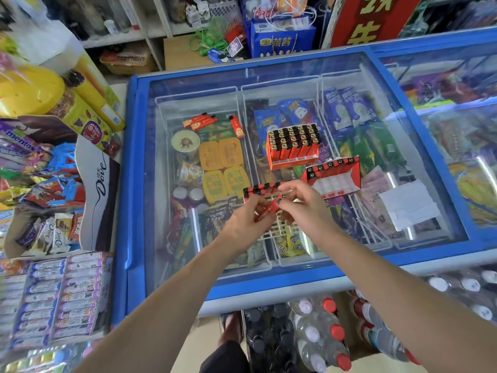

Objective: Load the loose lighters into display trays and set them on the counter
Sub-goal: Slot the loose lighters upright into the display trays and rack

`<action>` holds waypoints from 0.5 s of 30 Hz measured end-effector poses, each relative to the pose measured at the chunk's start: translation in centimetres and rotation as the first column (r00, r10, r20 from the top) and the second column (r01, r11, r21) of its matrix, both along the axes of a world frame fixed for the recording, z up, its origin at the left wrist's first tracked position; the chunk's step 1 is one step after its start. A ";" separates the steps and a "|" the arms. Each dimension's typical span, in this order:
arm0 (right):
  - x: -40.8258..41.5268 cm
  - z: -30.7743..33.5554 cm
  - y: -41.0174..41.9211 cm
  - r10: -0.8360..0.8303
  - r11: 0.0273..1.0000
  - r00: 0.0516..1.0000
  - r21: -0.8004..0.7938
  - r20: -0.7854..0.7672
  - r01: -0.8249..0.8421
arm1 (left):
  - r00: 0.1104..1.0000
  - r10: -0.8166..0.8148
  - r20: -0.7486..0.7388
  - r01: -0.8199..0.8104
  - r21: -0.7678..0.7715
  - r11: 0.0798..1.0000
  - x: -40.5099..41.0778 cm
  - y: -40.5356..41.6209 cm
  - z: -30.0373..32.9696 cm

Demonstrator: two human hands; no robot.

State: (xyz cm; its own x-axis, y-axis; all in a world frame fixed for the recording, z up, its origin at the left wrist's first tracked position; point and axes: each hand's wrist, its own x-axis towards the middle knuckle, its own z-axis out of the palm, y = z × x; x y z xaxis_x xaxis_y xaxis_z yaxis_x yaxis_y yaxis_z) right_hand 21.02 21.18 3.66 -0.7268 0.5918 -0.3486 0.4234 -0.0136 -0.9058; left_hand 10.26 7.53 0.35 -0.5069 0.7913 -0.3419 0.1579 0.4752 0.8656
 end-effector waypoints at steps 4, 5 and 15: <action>0.5 0.0 0.1 0.012 0.995 1.000 -0.097 -0.012 -0.013 | 0.973 -0.100 -0.209 0.106 0.018 0.994 0.6 -0.3 -0.4; 0.5 0.1 0.1 0.011 0.991 1.000 -0.136 -0.017 -0.013 | 0.970 -0.110 -0.218 0.116 0.013 0.993 0.6 -0.4 -0.4; 0.4 -0.3 0.7 0.109 0.936 0.993 0.333 0.038 -0.116 | 0.889 -0.068 -0.452 0.029 -0.093 0.995 -0.3 -1.4 0.0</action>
